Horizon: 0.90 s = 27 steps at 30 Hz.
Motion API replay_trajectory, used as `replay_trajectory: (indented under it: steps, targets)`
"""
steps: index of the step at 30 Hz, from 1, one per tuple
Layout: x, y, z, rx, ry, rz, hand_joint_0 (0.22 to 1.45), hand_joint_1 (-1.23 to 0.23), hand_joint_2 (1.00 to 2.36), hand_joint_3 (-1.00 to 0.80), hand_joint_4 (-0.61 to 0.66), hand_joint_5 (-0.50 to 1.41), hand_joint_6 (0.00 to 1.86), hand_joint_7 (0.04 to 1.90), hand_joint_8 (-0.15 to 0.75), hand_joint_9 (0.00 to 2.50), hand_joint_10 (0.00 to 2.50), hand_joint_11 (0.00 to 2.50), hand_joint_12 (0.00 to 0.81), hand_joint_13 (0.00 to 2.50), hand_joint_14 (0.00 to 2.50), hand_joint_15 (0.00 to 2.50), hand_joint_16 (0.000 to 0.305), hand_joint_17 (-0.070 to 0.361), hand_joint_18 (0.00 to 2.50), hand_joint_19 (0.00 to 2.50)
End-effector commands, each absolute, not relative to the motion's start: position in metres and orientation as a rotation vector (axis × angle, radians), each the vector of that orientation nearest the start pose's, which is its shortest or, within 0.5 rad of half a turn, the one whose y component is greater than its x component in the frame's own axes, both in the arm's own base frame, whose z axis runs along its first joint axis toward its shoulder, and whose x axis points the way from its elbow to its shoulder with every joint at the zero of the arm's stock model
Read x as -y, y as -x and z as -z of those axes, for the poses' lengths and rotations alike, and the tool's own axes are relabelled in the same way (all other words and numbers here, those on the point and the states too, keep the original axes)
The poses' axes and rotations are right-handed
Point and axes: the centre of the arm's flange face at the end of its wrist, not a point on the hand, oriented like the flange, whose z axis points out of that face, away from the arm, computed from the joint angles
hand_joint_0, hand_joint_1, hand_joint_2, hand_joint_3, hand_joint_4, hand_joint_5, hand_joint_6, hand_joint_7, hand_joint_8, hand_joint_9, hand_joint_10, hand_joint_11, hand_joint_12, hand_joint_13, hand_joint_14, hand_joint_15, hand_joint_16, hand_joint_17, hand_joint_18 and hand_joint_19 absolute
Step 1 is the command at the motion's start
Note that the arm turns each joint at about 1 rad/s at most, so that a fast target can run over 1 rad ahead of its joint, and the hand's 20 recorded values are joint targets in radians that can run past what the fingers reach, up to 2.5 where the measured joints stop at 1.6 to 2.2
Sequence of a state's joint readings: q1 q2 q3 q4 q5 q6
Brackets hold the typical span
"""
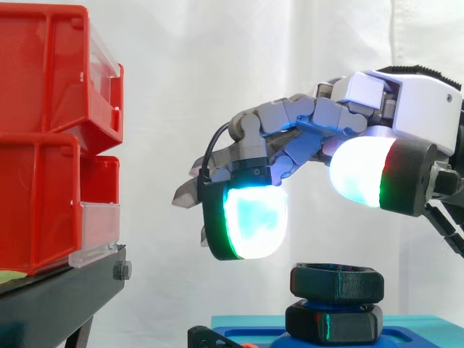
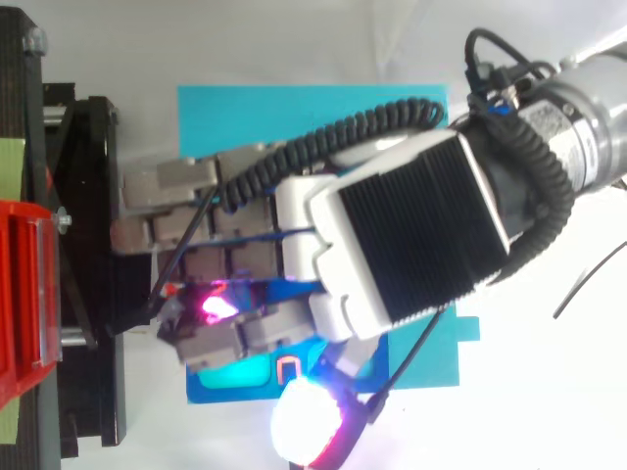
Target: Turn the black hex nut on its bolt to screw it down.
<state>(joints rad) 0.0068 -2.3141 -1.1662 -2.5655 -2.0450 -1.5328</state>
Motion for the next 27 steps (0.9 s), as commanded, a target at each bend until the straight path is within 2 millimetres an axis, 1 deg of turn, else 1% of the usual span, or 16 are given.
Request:
replay_trajectory:
  steps: [1, 2, 4, 7, 8, 9, 11, 13, 21, 26, 27]
  targets:
    - [0.069, -0.77, -0.268, -1.323, 0.377, -0.354, 0.54, -0.18, 1.0, -0.5, 0.25, -0.03, 0.52, 1.44, 0.301, 0.94, 0.01, 0.19, 0.338, 0.65, 0.0, 0.05, 0.051, 0.114, 0.5, 0.12]
    - [0.061, -0.77, -0.267, -1.33, 0.379, -0.355, 0.54, -0.18, 1.0, -0.5, 0.25, -0.03, 0.52, 1.44, 0.301, 0.94, 0.01, 0.19, 0.339, 0.65, 0.0, 0.05, 0.051, 0.114, 0.5, 0.12]
    - [0.058, -0.77, -0.267, -1.331, 0.379, -0.357, 0.54, -0.18, 1.0, -0.5, 0.28, -0.04, 0.5, 1.39, 0.299, 0.94, 0.01, 0.19, 0.338, 0.65, 0.0, 0.05, 0.051, 0.114, 0.5, 0.12]
    - [0.05, -0.77, -0.265, -1.336, 0.389, -0.358, 0.54, -0.18, 1.0, -0.5, 0.29, -0.05, 0.5, 1.34, 0.299, 0.93, 0.01, 0.19, 0.338, 0.65, 0.0, 0.05, 0.051, 0.115, 0.5, 0.13]
    - [0.05, -0.771, -0.266, -1.335, 0.389, -0.355, 0.54, -0.18, 1.0, -0.5, 0.29, -0.05, 0.5, 1.33, 0.297, 0.93, 0.01, 0.18, 0.34, 0.65, 0.0, 0.05, 0.051, 0.115, 0.5, 0.12]
    - [0.048, -0.77, -0.265, -1.338, 0.394, -0.355, 0.54, -0.18, 1.0, -0.5, 0.29, -0.05, 0.5, 1.33, 0.298, 0.93, 0.01, 0.19, 0.34, 0.64, 0.0, 0.05, 0.051, 0.115, 0.5, 0.12]
    - [0.047, -0.77, -0.265, -1.344, 0.395, -0.356, 0.54, -0.18, 1.0, -0.5, 0.27, -0.03, 0.5, 1.44, 0.298, 0.92, 0.01, 0.19, 0.34, 0.64, 0.0, 0.05, 0.051, 0.115, 0.49, 0.13]
    - [0.047, -0.77, -0.264, -1.348, 0.395, -0.357, 0.54, -0.18, 1.0, -0.5, 0.26, -0.03, 0.51, 1.47, 0.298, 0.93, 0.01, 0.19, 0.339, 0.64, 0.0, 0.05, 0.051, 0.114, 0.49, 0.12]
    - [0.046, -0.769, -0.264, -1.349, 0.397, -0.36, 0.54, -0.18, 1.0, -0.5, 0.25, -0.03, 0.55, 1.42, 0.298, 0.93, 0.01, 0.18, 0.341, 0.64, 0.0, 0.04, 0.051, 0.114, 0.49, 0.12]
    - [0.051, -0.768, -0.261, -1.356, 0.395, -0.358, 0.54, -0.18, 1.0, -0.5, 0.23, -0.04, 0.6, 1.35, 0.297, 0.93, 0.01, 0.18, 0.34, 0.64, 0.0, 0.04, 0.051, 0.114, 0.49, 0.12]
    - [0.054, -0.768, -0.262, -1.355, 0.393, -0.355, 0.54, -0.18, 1.0, -0.5, 0.22, -0.04, 0.62, 1.33, 0.299, 0.94, 0.01, 0.18, 0.341, 0.64, 0.0, 0.04, 0.051, 0.114, 0.49, 0.12]
